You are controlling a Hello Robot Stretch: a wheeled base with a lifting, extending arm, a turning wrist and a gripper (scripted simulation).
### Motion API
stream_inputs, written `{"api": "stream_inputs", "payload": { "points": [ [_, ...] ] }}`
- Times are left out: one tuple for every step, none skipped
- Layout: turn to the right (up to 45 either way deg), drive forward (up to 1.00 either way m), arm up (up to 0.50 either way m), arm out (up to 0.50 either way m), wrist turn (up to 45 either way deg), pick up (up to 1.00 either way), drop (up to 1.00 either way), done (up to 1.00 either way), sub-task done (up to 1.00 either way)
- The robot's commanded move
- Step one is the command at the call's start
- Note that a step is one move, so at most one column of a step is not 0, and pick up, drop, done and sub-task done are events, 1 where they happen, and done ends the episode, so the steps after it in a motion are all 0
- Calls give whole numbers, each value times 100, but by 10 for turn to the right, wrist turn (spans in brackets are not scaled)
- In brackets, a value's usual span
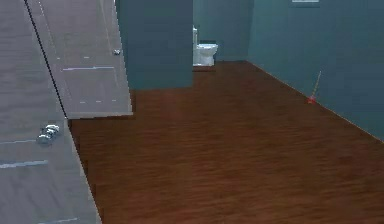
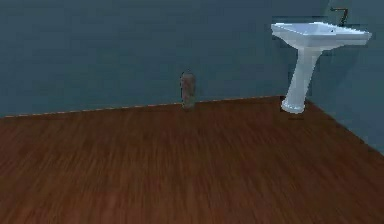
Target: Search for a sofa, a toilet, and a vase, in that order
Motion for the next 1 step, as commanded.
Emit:
{"api": "stream_inputs", "payload": {
  "points": [
    [0, 60, 0, 0, 0, 0, 0, 0, 0]
  ]
}}
